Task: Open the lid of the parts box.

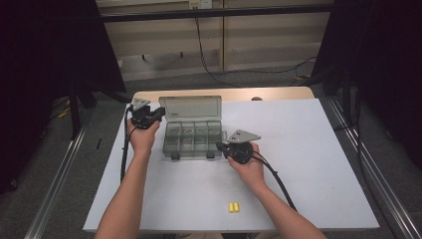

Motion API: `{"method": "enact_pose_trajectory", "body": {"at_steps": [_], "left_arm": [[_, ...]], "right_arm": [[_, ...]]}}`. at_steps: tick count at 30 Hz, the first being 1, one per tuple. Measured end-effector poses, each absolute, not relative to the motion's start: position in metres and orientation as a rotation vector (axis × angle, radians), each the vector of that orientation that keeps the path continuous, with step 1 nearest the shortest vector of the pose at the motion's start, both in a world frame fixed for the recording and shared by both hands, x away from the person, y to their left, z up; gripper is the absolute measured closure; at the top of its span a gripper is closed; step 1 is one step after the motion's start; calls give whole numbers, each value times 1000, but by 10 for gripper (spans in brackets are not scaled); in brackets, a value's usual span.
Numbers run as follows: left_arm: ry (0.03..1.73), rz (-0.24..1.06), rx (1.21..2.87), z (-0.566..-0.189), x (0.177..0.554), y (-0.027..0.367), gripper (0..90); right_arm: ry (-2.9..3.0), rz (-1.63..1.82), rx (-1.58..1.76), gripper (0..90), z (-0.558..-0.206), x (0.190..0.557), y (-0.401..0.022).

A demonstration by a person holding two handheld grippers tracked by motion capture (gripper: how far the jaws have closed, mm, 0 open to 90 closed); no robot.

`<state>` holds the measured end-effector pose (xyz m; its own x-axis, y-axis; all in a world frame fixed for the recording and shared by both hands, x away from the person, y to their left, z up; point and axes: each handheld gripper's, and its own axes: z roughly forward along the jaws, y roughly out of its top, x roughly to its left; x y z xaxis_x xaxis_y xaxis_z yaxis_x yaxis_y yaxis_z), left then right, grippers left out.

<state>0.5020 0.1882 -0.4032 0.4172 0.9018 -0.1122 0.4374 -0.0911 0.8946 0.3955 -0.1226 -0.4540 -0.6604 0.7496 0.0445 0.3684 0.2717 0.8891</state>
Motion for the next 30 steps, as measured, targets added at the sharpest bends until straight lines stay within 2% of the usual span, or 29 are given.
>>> {"method": "enact_pose_trajectory", "body": {"at_steps": [30], "left_arm": [[1242, 581, 1712, -427, 516, 183, 848]], "right_arm": [[2171, 1357, 1012, 900, -455, 397, -122]]}}
